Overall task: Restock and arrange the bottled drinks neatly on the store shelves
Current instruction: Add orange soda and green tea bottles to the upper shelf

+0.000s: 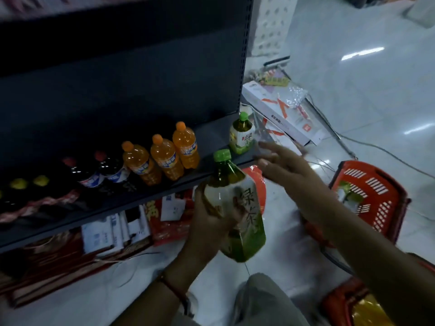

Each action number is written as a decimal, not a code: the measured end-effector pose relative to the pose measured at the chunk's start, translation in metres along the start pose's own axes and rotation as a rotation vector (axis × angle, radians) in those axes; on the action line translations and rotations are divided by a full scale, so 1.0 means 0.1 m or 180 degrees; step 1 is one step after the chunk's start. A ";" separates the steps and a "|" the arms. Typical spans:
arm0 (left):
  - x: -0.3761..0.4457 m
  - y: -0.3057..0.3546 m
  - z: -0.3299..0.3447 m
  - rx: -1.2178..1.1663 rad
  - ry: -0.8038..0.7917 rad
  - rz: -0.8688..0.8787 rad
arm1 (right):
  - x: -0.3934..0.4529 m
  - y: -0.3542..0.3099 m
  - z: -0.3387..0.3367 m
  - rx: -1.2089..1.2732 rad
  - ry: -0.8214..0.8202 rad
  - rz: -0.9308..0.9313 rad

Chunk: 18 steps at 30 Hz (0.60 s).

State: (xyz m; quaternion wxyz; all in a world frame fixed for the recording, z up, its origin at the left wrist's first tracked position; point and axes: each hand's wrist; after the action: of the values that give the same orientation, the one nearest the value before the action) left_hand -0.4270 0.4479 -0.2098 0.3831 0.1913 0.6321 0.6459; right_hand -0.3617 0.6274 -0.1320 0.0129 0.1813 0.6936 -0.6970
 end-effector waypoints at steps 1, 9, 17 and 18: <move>-0.11 0.15 0.04 -0.0150 -0.0022 0.0032 | -0.14 -0.04 0.02 0.0266 -0.0188 0.0249; -0.88 1.46 0.29 -0.0131 -0.0137 0.0228 | -0.97 -0.45 0.35 0.1459 -0.1312 0.0780; -1.13 2.33 -0.18 0.0758 0.0003 0.0439 | -0.79 -1.28 0.68 0.0932 -0.1377 0.0109; -1.15 2.41 -0.28 0.0838 0.0051 0.0468 | -0.73 -1.37 0.75 0.0906 -0.1402 0.0004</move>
State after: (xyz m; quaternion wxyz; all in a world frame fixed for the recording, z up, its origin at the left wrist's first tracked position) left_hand -0.4353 0.3669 0.0456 0.3013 0.2804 0.6987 0.5852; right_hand -0.3482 0.5429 0.0173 0.1384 0.0255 0.5689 -0.8102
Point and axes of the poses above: each hand's wrist, its own x-axis towards the middle knuckle, its own z-axis out of the palm, y = z × x, and after that the axes turned 11 degrees about -y, right-handed
